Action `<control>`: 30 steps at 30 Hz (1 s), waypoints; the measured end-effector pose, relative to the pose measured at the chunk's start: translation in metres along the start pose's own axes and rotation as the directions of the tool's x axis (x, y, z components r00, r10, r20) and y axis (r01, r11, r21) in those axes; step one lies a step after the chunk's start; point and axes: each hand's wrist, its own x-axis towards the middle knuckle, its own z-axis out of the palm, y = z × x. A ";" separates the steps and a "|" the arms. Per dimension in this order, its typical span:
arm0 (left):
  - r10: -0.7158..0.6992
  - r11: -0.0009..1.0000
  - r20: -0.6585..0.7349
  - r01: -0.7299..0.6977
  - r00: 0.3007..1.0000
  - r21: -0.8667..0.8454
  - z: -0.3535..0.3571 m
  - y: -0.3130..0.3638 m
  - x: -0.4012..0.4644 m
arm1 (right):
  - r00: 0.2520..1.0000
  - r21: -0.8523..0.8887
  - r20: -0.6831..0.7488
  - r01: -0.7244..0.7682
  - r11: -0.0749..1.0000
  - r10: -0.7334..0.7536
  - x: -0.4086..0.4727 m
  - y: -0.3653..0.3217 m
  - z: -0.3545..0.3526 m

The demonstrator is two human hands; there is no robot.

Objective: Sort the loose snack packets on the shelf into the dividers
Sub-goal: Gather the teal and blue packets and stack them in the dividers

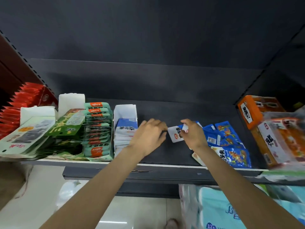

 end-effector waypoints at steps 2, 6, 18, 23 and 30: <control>-0.018 0.999 0.183 0.013 0.983 0.029 0.027 0.016 0.018 | 0.995 -0.119 0.035 -0.090 0.989 0.095 0.007 0.029 -0.004; -0.113 0.994 0.480 0.105 0.870 0.043 0.069 0.030 0.041 | 0.974 -0.275 0.119 -0.155 0.949 0.193 0.013 0.060 -0.005; -0.361 0.749 0.212 0.418 0.908 -0.515 0.038 0.028 0.055 | 0.981 0.056 -0.093 0.178 0.982 -0.173 0.005 0.015 -0.044; -0.365 0.772 -0.063 0.264 0.929 -0.577 -0.018 0.012 0.032 | 0.979 0.579 -0.101 0.201 0.790 -0.175 -0.006 -0.038 -0.044; -0.272 0.887 -0.303 0.116 0.914 -0.447 -0.078 -0.046 -0.028 | 0.940 0.646 -0.121 0.318 0.694 -0.319 -0.029 -0.117 -0.016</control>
